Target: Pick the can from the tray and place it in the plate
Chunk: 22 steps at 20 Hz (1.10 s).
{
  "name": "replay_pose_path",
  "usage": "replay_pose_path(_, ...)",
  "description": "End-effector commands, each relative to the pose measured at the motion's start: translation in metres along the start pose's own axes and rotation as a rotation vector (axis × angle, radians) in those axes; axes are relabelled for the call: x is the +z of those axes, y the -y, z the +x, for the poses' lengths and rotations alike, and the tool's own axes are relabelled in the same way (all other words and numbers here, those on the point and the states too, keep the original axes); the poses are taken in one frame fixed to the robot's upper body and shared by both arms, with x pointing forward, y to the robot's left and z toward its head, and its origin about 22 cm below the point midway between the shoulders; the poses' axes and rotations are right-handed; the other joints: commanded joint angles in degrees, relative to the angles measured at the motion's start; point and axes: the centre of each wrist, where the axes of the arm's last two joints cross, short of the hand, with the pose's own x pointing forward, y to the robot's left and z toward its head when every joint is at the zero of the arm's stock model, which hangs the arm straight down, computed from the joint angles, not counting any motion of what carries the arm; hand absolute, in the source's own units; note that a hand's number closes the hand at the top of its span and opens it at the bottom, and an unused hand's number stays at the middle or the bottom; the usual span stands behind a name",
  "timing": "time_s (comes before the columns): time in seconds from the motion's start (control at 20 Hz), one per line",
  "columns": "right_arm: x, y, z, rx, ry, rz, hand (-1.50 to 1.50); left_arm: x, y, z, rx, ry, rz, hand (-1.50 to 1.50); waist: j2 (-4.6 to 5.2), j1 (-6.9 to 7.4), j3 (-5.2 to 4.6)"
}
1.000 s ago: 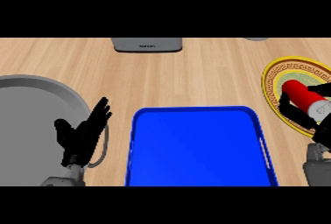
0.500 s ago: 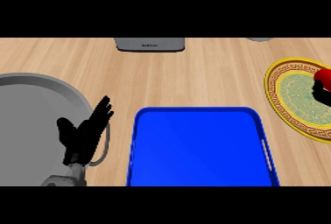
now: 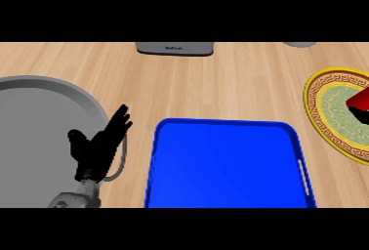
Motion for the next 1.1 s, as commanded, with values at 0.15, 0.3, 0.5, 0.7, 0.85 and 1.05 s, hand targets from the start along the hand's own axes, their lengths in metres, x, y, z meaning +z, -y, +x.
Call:
replay_pose_path(0.15,-0.008,-0.014,-0.004,-0.185,0.058,0.065,-1.5,0.011,-0.02,-0.033,-0.009,-0.125,0.043,0.0,0.62,0.33,-0.42)
replay_pose_path(0.3,-0.013,-0.009,-0.004,-0.326,0.108,-0.006,-1.5,0.018,-0.015,-0.043,0.004,-0.131,0.054,0.0,0.41,-0.34,-0.42)
replay_pose_path(0.5,-0.021,0.009,-0.017,-0.458,0.116,-0.081,-1.5,0.01,-0.015,-0.031,0.008,-0.118,0.069,0.0,0.2,-1.39,-0.52)
replay_pose_path(0.7,-0.024,0.023,-0.034,-0.56,0.054,-0.062,-1.5,0.005,-0.029,-0.032,0.013,-0.125,0.096,0.0,0.16,-1.92,-0.61)
replay_pose_path(0.85,-0.026,0.053,-0.057,-0.604,0.057,0.039,-1.5,0.01,-0.02,-0.034,0.021,-0.121,0.087,0.0,-0.31,-2.78,-0.69)
replay_pose_path(1.05,-0.008,0.064,-0.093,-0.636,0.099,0.142,-1.5,0.021,-0.026,-0.035,0.008,-0.153,0.106,0.0,-0.65,-3.22,-0.75)
